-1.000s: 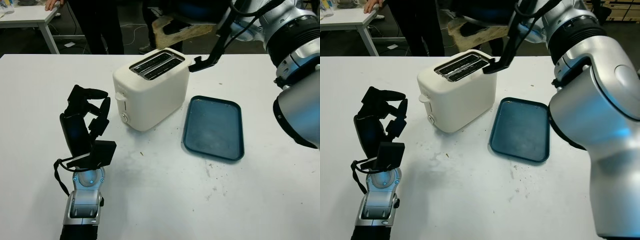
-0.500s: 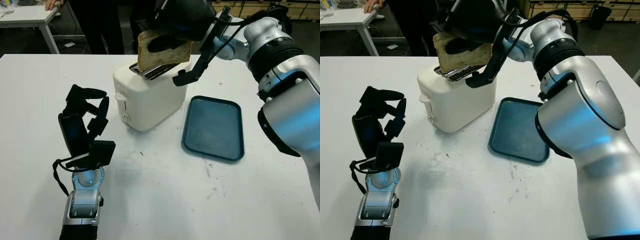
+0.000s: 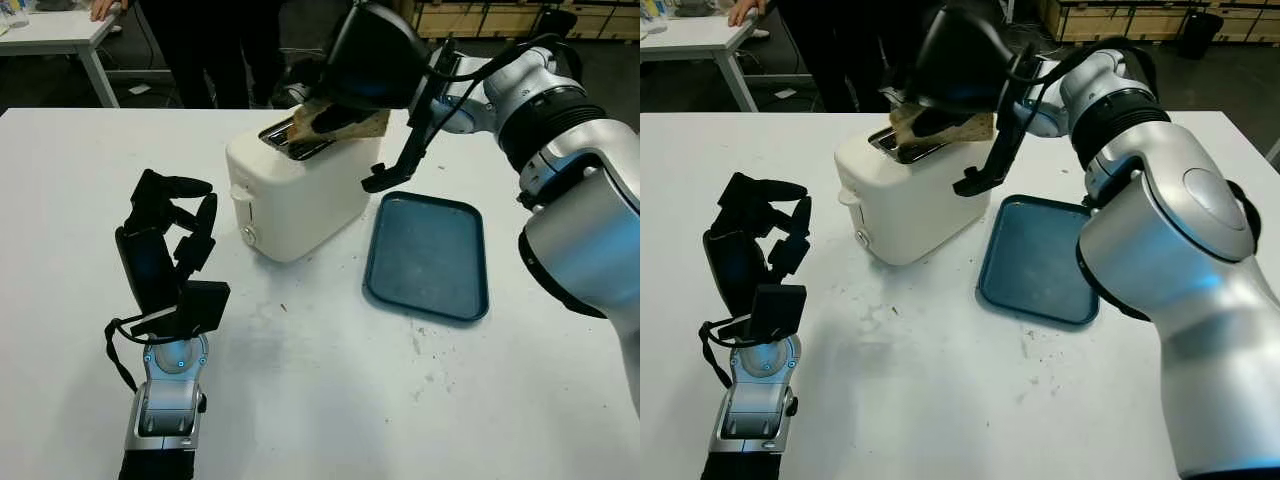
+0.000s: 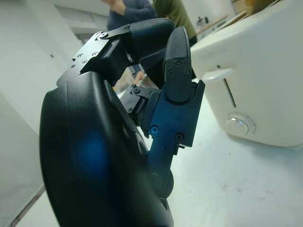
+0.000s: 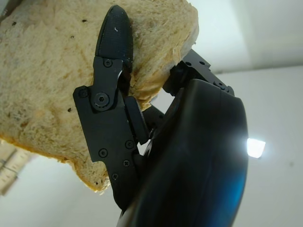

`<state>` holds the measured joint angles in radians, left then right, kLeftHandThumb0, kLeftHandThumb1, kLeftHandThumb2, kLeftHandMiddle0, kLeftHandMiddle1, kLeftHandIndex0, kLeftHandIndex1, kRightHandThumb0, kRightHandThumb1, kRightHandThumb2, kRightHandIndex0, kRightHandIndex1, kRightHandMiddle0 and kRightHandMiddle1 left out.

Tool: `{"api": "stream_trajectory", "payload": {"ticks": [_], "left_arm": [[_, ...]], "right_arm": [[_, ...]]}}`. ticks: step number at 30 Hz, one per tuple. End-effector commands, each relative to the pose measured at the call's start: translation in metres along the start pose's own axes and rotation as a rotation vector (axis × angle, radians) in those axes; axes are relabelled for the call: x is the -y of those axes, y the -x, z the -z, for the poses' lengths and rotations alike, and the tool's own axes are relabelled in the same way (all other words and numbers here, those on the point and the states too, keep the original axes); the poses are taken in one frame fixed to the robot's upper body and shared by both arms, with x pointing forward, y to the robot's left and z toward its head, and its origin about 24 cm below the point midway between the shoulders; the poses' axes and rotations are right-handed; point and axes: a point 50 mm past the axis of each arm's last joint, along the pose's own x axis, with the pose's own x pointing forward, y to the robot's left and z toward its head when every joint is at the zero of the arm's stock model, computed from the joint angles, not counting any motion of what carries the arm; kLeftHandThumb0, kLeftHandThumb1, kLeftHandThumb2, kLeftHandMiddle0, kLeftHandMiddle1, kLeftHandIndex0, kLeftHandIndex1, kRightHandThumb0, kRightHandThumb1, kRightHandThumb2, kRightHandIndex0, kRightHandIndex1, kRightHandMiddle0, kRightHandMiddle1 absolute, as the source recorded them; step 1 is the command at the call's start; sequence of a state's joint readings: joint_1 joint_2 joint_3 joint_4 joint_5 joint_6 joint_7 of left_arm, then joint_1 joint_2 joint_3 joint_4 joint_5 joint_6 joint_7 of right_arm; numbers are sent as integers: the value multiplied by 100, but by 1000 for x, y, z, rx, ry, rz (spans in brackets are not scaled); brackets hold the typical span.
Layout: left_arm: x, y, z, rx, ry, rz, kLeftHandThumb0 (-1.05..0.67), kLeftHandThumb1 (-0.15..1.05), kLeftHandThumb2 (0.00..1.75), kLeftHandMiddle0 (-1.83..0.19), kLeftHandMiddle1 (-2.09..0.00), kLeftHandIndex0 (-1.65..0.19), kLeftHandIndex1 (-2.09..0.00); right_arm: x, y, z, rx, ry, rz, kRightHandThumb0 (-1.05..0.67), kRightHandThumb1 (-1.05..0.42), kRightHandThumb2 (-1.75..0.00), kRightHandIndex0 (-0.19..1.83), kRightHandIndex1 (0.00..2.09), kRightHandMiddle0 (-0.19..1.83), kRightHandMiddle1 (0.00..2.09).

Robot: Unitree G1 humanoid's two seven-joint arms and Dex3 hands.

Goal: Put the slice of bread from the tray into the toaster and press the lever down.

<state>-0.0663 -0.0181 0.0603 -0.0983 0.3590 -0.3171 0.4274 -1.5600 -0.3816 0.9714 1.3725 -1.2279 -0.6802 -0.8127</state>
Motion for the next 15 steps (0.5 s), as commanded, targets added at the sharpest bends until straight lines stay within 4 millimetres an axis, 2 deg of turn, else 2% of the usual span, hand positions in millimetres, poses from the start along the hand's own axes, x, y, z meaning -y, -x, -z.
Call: {"api": "stream_trajectory", "payload": {"ticks": [1, 8, 15], "left_arm": [[-1, 2, 0, -5, 5, -4, -48, 92, 28, -73, -175, -60, -143], [-1, 2, -1, -1, -3, -8, -47, 92, 28, -72, -175, -59, -143], [-2, 1, 0, -2, 3, -10, -47, 92, 27, -73, -174, -59, -143]], "right_arm": [[10, -1, 10, 13, 98, 12, -60, -92, -61, 122, 175, 88, 175], [11, -1, 13, 54, 200, -15, -62, -92, -51, 119, 175, 87, 175], [16, 0, 18, 67, 249, 2, -62, -92, -64, 119, 175, 86, 175]]}}
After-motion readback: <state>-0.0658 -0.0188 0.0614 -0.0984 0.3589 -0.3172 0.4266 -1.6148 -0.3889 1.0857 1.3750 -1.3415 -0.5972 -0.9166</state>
